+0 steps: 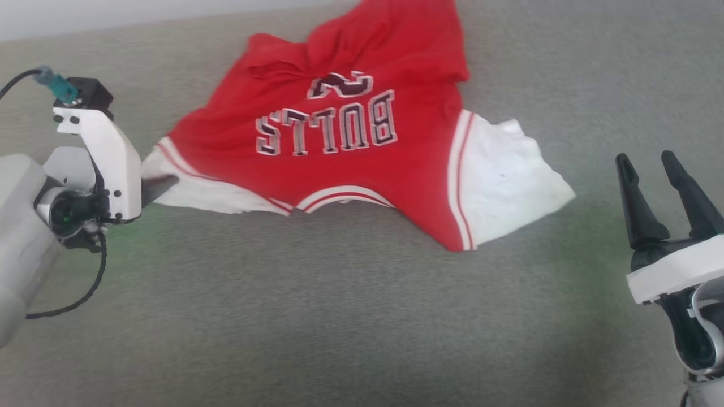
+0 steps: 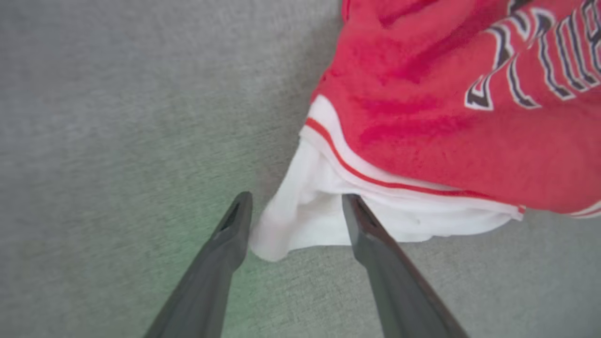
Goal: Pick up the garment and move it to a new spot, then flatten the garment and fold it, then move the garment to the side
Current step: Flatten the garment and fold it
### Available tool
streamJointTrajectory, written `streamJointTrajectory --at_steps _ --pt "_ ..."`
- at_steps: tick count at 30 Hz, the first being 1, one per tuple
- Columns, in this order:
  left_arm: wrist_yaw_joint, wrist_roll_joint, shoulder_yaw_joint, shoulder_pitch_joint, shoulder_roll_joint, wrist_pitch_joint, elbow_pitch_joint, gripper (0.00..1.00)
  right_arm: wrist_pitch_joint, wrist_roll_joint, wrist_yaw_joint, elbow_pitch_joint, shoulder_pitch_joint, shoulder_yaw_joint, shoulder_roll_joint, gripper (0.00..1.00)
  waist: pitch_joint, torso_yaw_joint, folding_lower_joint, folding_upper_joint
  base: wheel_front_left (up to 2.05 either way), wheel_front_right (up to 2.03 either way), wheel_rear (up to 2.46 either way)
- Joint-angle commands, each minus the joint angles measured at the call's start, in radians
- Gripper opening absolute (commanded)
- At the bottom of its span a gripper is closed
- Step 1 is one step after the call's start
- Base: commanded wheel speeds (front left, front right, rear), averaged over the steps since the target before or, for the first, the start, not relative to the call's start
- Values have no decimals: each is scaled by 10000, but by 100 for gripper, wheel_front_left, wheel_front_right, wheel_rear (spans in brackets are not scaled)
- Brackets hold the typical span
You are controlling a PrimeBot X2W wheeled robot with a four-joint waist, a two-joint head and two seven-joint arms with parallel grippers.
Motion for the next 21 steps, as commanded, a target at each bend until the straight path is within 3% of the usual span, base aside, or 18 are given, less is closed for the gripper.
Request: streamJointTrajectory --at_steps 1,6,14,19,21 --pt "-59 61 127 228 43 -525 -94 100 154 -113 -14 -26 77 34 -97 100 -296 378 0 0 0 0 0" --pt "-93 -92 413 760 62 -1938 -544 100 527 -187 -14 18 204 132 -302 100 -615 873 0 0 0 0 0" --pt "-55 141 927 2339 1 -5465 -1529 100 1430 -198 -14 269 414 454 -918 100 -1020 1732 0 0 0 0 0" --pt "520 694 1057 3550 -363 -7725 -2078 100 2683 52 -14 616 434 805 -1783 100 -1146 2283 0 0 0 0 0" --pt "776 997 1307 3883 -463 -7995 -2324 100 3220 144 -16 777 408 864 -2152 100 -1150 2437 0 0 0 0 0"
